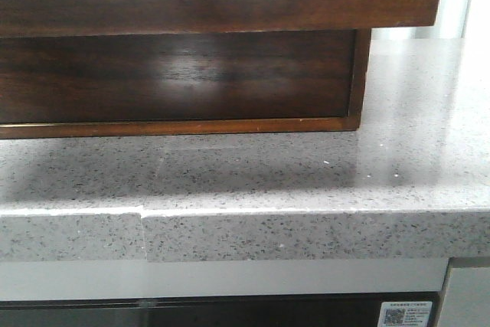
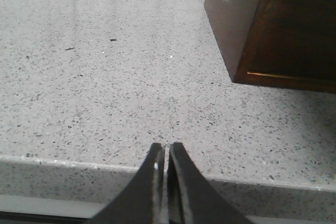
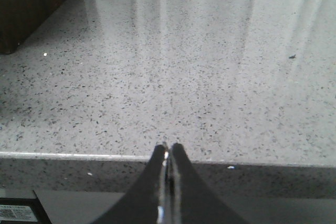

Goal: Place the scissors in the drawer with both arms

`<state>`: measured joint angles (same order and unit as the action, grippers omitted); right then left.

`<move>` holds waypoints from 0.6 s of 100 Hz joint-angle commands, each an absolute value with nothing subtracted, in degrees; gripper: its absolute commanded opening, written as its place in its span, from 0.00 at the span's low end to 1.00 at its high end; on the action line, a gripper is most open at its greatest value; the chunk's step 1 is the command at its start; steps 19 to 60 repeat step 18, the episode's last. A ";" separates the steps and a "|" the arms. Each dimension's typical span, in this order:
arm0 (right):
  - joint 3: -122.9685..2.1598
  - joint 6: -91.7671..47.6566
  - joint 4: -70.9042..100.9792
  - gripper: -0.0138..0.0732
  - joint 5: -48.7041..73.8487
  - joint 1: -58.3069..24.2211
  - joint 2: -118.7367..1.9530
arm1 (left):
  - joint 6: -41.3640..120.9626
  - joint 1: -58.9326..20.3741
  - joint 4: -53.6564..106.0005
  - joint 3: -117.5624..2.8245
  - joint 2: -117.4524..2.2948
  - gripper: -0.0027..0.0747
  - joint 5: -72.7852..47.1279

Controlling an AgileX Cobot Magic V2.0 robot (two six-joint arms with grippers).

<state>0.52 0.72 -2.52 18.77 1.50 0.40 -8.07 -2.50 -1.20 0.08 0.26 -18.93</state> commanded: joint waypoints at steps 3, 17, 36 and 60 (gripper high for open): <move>2.27 0.00 -2.76 0.09 17.95 1.86 1.63 | -8.09 -2.37 -1.25 1.26 1.86 0.01 -15.75; 2.27 0.00 -2.76 0.09 17.95 1.86 1.63 | -8.09 -2.37 -1.25 1.26 1.86 0.01 -15.75; 2.27 0.00 -2.76 0.09 17.95 1.86 1.63 | -8.09 -2.37 -1.25 1.26 1.86 0.01 -15.75; 2.27 0.00 -2.76 0.09 17.95 1.86 1.63 | -8.09 -2.37 -1.25 1.26 1.86 0.01 -15.75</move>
